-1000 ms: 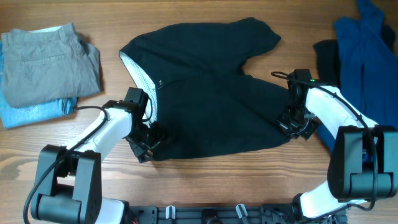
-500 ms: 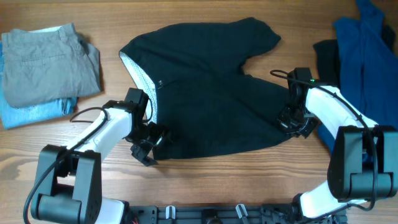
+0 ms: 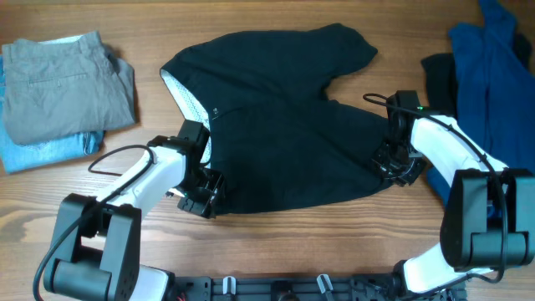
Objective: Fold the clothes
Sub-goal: 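Grasp the right leg hem with the right gripper and spread the shorts flat, then lift the bottom hems with both grippers and fold them up toward the waistband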
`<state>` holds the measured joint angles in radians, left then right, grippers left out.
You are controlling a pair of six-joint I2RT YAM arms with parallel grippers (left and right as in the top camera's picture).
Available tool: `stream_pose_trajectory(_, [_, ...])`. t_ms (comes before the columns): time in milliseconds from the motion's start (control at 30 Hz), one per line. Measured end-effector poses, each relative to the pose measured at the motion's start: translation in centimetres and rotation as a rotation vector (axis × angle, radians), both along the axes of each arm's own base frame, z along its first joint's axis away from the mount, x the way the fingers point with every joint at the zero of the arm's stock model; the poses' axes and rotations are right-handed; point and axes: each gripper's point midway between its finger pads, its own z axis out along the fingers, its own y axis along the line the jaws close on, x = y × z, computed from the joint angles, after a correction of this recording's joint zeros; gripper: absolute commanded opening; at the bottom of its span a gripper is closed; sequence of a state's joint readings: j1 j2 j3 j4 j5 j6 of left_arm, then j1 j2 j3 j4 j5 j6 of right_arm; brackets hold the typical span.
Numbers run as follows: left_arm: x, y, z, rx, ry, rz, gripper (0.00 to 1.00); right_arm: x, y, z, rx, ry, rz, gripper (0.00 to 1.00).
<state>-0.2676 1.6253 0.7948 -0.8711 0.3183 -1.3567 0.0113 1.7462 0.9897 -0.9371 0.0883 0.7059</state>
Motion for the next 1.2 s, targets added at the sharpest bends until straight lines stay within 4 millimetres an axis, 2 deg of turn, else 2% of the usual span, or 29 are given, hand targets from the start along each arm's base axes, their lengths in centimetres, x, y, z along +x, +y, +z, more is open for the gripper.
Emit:
stream_pose_trajectory(200, [-0.4,-0.4,-0.2,0.014,0.007,0.000,0.36,0.0,0.0,0.0,0.003,0.001,0.003,0.45])
stream_pose_trajectory(233, [-0.6,-0.4,-0.3,0.016,0.011,0.003,0.30,0.1,0.0,0.0,0.005,0.000,0.021,0.49])
stream_pose_trajectory(333, [-0.6,-0.4,-0.4,0.017,0.014,0.009,0.22,0.3,0.0,0.0,0.022,0.005,0.169,0.54])
stream_pose_trajectory(467, [-0.4,-0.5,-0.4,0.014,0.002,0.013,0.18,-1.4,0.0,0.2,0.051,0.085,0.326,0.56])
stream_pose_trajectory(533, [-0.4,-0.5,-0.4,0.014,0.002,0.013,0.04,-1.6,0.0,0.2,0.055,0.097,0.346,0.56])
stream_pose_trajectory(667, [-0.3,-0.4,-0.4,0.016,-0.001,0.005,0.04,-1.6,0.0,0.2,0.057,0.097,0.355,0.54])
stream_pose_trajectory(800, [-0.3,0.0,-0.4,0.010,-0.003,-0.014,0.04,0.0,0.0,0.0,0.035,0.026,0.261,0.54])
stream_pose_trajectory(867, [-0.5,1.0,-0.3,0.021,0.013,-0.009,0.04,0.2,-0.1,0.0,0.026,0.010,0.196,0.54])
stream_pose_trajectory(933, [-0.6,2.8,-0.2,0.058,0.022,0.010,0.04,0.2,-0.1,0.0,0.020,0.005,0.141,0.53])
stream_pose_trajectory(1000, [-0.2,4.1,0.0,0.077,-0.001,0.020,0.04,0.0,0.0,0.0,0.020,0.008,0.099,0.43])
stream_pose_trajectory(1033, [0.0,4.5,0.2,0.079,-0.014,0.021,0.04,0.0,0.1,0.0,0.022,0.009,0.079,0.28])
stream_pose_trajectory(1067, [0.2,5.0,0.4,0.082,-0.032,0.018,0.04,0.0,0.2,0.0,0.029,0.005,0.063,0.22])
stream_pose_trajectory(1133, [0.4,5.2,0.6,0.082,-0.048,0.004,0.04,0.0,0.7,-0.1,0.054,0.002,0.041,0.20])
stream_pose_trajectory(1200, [0.4,5.3,0.6,0.084,-0.055,-0.016,0.04,0.1,1.1,-0.1,0.075,-0.003,0.035,0.04])
